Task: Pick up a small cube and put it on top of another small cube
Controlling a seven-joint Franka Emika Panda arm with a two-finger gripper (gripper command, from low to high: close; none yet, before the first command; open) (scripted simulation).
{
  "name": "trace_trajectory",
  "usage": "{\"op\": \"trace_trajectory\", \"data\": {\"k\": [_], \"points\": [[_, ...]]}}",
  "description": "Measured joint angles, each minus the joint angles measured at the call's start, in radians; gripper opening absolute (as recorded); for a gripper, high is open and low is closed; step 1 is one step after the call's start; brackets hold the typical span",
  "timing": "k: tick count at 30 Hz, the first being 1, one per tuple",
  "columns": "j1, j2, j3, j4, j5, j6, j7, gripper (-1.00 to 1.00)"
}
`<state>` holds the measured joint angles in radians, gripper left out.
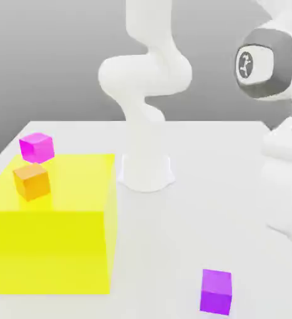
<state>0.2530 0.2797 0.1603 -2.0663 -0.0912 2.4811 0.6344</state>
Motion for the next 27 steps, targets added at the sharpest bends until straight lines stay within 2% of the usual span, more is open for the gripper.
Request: {"op": "trace_trajectory", "data": {"k": [5,9,10,17,21,27], "points": [[0.056,0.184,0.012,0.04,-0.043,0.028,-0.01,0.0],[0.087,0.329,-0.008,0.073,-0.076,0.111,0.003,0.0],[0.092,0.358,-0.014,0.08,-0.082,0.132,0.006,-1.0],[0.094,0.361,-0.015,0.081,-0.08,0.134,0.005,-1.0],[0.071,0.24,0.003,0.051,-0.051,0.043,-0.012,-1.0],[-0.045,0.019,-0.1,-0.038,-0.002,-0.079,0.01,-1.0]]}}
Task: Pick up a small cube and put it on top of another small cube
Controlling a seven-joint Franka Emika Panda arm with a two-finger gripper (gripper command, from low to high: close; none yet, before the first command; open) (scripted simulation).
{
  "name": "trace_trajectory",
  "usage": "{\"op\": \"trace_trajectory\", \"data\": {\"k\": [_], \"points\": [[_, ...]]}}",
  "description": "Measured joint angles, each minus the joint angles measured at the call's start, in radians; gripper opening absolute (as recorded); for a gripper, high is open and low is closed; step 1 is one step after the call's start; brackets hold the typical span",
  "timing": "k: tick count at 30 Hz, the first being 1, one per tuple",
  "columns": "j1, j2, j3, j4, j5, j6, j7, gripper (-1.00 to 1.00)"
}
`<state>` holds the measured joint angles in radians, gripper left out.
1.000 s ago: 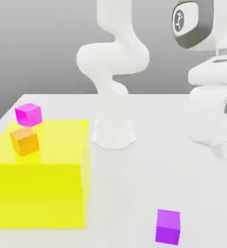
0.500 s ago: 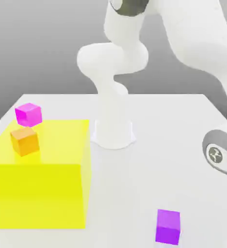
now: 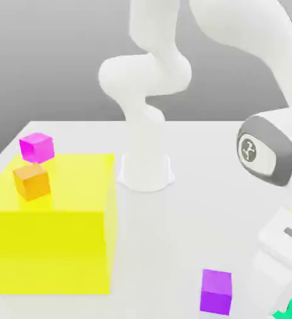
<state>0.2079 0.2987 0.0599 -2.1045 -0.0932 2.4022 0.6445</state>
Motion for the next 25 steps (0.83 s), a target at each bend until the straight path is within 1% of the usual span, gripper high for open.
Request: {"op": "trace_trajectory", "data": {"k": [4,6,10,17,19,21,22,25], "points": [[-0.079,-0.146,-0.082,-0.061,0.016,-0.081,0.029,-1.0],[-0.144,-0.218,-0.122,-0.092,0.018,-0.122,0.048,-1.0],[-0.264,-0.363,-0.17,-0.153,0.017,-0.203,0.088,-1.0],[-0.413,-0.615,-0.275,-0.26,0.009,-0.346,0.163,-1.0],[-0.439,-0.637,-0.295,-0.301,0.008,-0.327,0.173,-1.0],[-0.446,-0.615,-0.305,-0.349,0.01,-0.258,0.172,-1.0],[-0.448,-0.6,-0.308,-0.373,0.011,-0.219,0.171,1.0],[-0.448,-0.6,-0.308,-0.373,0.011,-0.219,0.17,1.0]]}}
